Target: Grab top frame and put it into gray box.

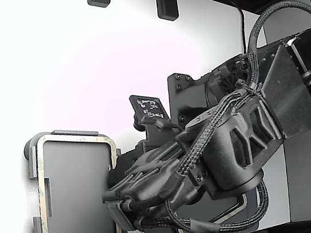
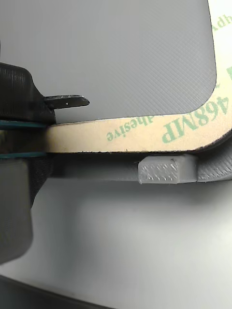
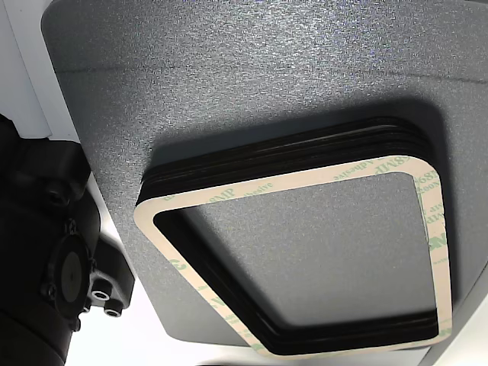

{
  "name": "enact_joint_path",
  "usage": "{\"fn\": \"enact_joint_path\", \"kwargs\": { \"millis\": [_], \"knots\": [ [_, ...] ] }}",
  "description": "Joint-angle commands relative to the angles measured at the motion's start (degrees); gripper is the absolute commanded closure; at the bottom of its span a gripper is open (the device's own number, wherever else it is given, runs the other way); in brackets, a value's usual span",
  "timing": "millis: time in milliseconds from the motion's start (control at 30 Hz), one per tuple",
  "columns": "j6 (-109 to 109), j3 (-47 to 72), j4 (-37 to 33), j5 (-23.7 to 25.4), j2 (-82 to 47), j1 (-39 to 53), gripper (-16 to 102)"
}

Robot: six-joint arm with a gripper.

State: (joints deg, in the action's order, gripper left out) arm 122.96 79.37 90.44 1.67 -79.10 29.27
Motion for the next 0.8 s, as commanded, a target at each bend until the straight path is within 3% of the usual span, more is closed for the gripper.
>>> {"fn": "enact_joint_path", "kwargs": {
  "millis": [0,333,367,400,433,467,500,600,767],
  "knots": [
    [0.09,-0.70,-0.35,0.00,-1.93,-0.97,99],
    [-0.35,0.97,-1.67,0.26,-2.55,-0.97,96],
    [-0.70,0.97,-1.67,0.26,-2.55,-0.97,32],
    [-0.97,1.05,-1.93,0.09,-2.55,-0.97,2],
    [-0.70,1.05,-1.85,0.35,-2.46,-0.97,3],
    [-0.62,1.05,-1.76,0.62,-2.72,-0.97,-13],
    [-0.62,0.88,-1.67,1.05,-3.08,-0.88,-14],
    [-1.76,-1.67,-0.88,3.34,-3.34,-0.88,-14],
    [-8.79,-1.23,-5.89,7.73,-5.71,-1.49,-14]
  ]
}}
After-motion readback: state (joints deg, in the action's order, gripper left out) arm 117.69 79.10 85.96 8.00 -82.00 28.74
